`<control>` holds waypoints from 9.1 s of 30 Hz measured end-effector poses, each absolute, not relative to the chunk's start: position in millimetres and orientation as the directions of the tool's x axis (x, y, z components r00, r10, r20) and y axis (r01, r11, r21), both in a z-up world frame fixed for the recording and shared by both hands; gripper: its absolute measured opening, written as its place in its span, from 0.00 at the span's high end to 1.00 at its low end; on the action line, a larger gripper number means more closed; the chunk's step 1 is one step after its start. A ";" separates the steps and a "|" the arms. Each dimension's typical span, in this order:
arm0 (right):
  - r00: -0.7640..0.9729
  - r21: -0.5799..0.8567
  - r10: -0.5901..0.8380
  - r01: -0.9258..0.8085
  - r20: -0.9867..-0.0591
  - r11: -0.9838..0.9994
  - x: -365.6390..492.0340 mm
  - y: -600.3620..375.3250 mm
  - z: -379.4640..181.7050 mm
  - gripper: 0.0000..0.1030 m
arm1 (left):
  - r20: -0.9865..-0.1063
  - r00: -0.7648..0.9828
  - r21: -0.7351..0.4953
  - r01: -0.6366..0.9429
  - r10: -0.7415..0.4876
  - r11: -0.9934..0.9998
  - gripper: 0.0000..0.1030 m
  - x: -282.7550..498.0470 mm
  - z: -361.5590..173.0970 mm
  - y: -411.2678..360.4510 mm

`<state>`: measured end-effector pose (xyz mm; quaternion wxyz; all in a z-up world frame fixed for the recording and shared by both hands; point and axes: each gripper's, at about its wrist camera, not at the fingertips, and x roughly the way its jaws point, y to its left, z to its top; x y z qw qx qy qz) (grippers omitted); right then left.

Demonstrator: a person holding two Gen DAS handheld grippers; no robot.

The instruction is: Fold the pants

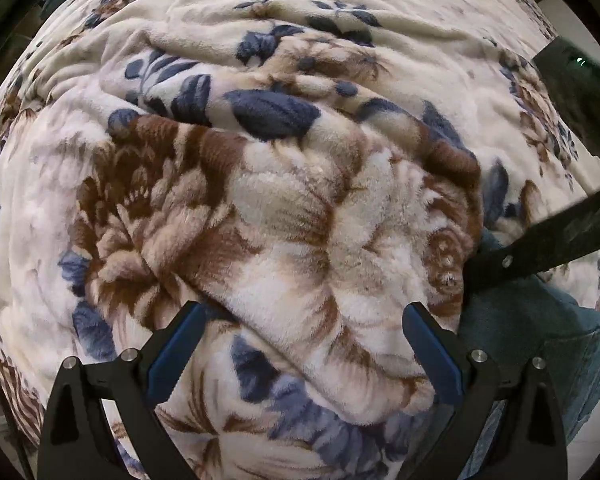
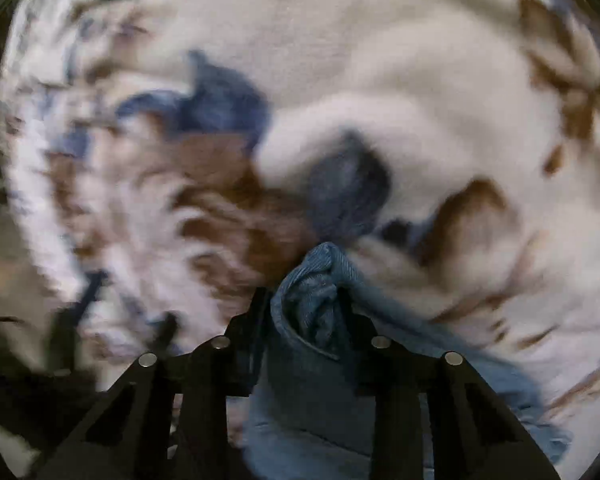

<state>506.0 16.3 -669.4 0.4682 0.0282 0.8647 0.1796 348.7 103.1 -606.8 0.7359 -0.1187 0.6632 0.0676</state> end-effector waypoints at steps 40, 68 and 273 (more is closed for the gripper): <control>-0.051 0.579 0.652 0.412 -0.756 0.704 307.3 -335.3 -617.5 0.66 | -0.947 0.074 -0.318 -0.084 -0.313 0.944 0.02 283.0 -577.4 28.0; -0.116 0.887 0.901 0.162 -0.417 0.432 327.7 -310.7 -685.1 0.11 | -0.788 0.003 -0.615 0.016 -0.615 0.788 0.02 320.9 -632.4 -14.1; 0.512 -0.025 -0.051 0.058 -0.857 0.998 390.8 -211.3 -154.9 0.04 | -0.827 0.550 0.099 -0.060 0.115 0.993 0.01 378.1 -180.2 -13.7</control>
